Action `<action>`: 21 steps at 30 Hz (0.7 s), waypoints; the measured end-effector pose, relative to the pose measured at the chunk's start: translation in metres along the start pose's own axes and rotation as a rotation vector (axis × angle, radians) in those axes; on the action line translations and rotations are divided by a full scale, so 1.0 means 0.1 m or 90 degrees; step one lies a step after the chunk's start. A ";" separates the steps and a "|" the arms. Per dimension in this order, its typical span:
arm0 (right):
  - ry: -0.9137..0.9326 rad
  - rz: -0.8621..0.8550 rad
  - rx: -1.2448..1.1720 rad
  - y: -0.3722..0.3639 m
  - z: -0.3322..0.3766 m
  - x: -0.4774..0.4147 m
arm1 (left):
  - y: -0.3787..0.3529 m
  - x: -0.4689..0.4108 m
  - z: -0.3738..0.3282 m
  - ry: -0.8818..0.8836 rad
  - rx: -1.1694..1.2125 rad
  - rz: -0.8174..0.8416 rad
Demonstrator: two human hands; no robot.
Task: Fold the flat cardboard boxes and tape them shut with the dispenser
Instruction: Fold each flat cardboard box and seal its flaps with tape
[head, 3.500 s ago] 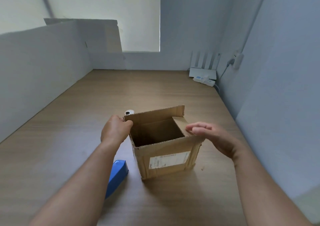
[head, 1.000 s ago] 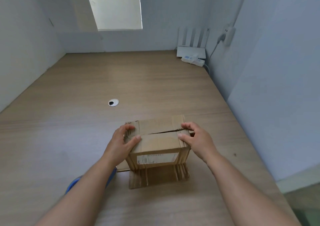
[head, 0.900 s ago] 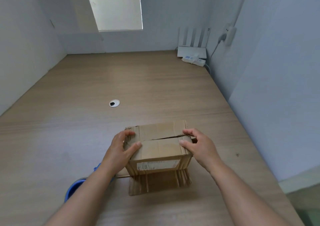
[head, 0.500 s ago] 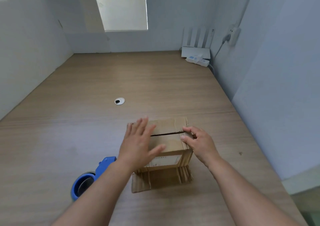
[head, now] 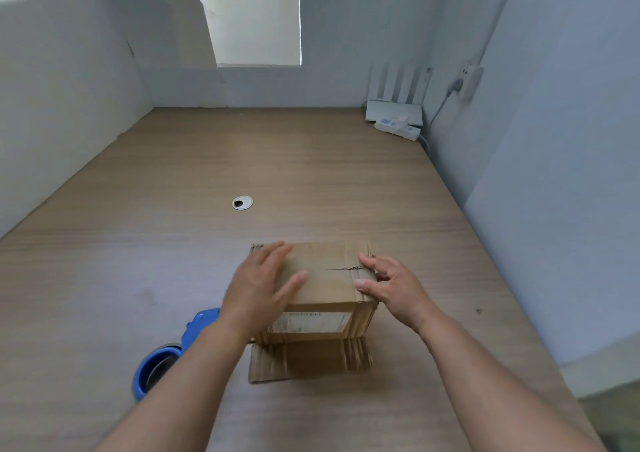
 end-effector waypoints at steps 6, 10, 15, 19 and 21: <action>0.015 -0.011 -0.002 -0.02 -0.02 -0.02 | 0.42 0.53 0.81 0.361 -0.123 -0.140; 0.018 -0.015 -0.005 -0.02 -0.06 -0.03 | 0.30 0.95 1.11 0.483 -0.269 0.027; 0.035 -0.009 0.015 -0.03 -0.06 -0.03 | 0.13 1.03 1.18 0.526 -0.315 0.108; 0.026 -0.006 0.022 -0.03 -0.05 -0.04 | 0.18 0.88 1.22 0.585 -0.299 0.086; 0.023 -0.006 0.017 -0.03 -0.05 -0.03 | 0.21 0.85 1.26 0.610 -0.254 0.068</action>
Point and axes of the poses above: each hand's wrist, its own x-axis away from the middle knuckle, its own y-axis out of the back of the hand, z = x × y, the point moved 4 cm from there along -x, towards the middle knuckle, and after that the axes turned 15 degrees about -z, right-handed, at the moved point
